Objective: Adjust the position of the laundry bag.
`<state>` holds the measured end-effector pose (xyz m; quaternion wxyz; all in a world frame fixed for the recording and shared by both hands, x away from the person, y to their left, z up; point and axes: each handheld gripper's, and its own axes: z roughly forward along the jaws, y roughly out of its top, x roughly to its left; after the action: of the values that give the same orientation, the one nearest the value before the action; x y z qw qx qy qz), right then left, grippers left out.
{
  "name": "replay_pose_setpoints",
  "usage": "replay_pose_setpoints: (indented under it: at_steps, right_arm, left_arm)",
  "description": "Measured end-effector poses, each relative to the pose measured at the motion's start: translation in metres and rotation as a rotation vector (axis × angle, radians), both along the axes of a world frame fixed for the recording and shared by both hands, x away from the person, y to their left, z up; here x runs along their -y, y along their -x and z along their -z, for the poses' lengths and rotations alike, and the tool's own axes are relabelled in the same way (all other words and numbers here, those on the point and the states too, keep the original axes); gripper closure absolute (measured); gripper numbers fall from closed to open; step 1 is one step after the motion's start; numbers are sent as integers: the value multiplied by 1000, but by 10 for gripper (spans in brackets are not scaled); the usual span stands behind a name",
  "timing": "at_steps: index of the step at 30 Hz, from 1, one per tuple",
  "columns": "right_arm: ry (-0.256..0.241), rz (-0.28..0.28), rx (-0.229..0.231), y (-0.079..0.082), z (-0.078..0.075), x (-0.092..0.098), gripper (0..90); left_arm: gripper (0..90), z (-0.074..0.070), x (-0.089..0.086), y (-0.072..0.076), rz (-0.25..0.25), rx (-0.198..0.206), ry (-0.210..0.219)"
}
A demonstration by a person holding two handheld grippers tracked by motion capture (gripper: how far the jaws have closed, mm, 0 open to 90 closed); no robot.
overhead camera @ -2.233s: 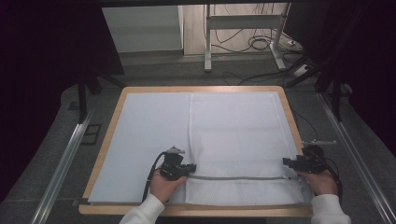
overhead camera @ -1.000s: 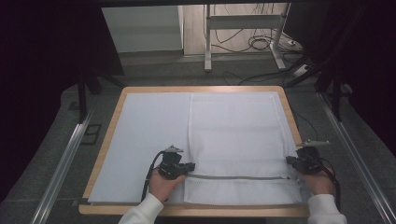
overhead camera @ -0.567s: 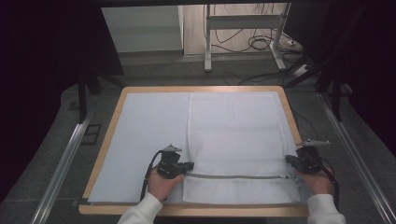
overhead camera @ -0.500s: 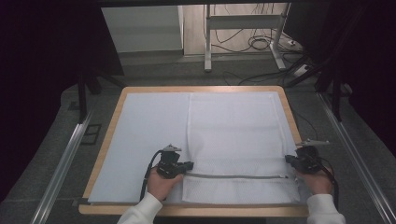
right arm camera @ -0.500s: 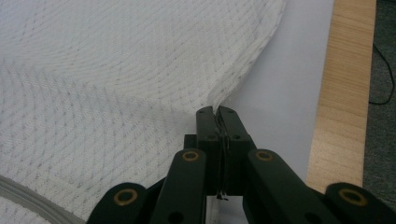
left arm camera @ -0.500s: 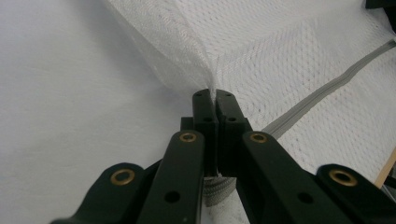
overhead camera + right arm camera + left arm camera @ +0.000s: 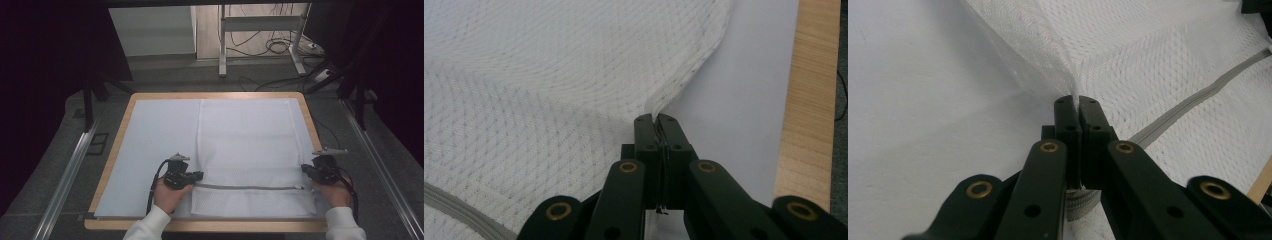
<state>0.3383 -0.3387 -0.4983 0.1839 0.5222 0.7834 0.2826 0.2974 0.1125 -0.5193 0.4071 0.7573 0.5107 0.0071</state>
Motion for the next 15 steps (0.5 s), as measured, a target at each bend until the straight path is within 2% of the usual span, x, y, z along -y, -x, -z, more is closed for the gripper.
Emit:
replay_pose_setpoints:
  at_steps: [8, 15]
  right_arm:
    - [7, -25, 28, -1, -2, -6, 871]
    - [10, -37, 26, -1, -1, -12, 872]
  left_arm:
    - [893, -1, -7, 0, -9, 3, -2]
    - [894, -1, -12, 2, -13, 5, -6]
